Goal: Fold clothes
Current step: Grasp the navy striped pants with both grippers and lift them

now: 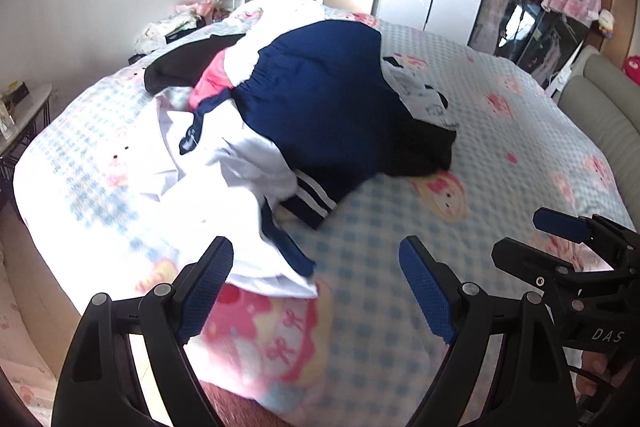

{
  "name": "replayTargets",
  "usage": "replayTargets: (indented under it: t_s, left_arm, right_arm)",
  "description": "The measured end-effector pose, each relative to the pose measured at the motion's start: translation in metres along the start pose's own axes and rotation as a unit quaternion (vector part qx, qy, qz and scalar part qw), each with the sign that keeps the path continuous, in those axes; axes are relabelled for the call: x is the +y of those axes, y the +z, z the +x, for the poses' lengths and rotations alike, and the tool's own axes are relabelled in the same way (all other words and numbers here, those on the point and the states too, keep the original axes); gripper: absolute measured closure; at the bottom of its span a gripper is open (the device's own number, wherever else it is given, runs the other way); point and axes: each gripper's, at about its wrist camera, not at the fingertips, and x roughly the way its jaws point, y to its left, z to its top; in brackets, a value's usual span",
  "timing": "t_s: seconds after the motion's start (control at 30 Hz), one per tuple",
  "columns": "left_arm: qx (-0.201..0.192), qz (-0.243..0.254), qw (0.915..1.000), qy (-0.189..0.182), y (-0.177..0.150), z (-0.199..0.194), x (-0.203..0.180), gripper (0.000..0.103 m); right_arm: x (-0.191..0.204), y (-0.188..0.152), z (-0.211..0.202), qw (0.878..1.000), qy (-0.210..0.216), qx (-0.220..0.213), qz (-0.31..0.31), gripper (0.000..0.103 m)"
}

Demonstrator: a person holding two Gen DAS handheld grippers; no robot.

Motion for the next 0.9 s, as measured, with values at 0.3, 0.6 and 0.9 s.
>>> replayTargets:
  t_s: [0.3,0.6,0.9]
  left_arm:
    - [-0.011,-0.079,0.9962,-0.036,0.083,0.086,0.055,0.016]
    - [0.025,-0.11,0.9908,-0.074,0.129,0.184,0.066,0.016]
    - [0.011,-0.06,0.9954,-0.074,0.125,0.176,0.039,0.094]
  right_arm:
    - [0.005,0.089,0.084,0.999,-0.022,-0.027,-0.019,0.021]
    - [-0.008,0.131,0.181,0.999,-0.043,0.013,0.005,0.021]
    - [-0.005,0.133,0.206,0.999,0.022,0.02,-0.01,0.09]
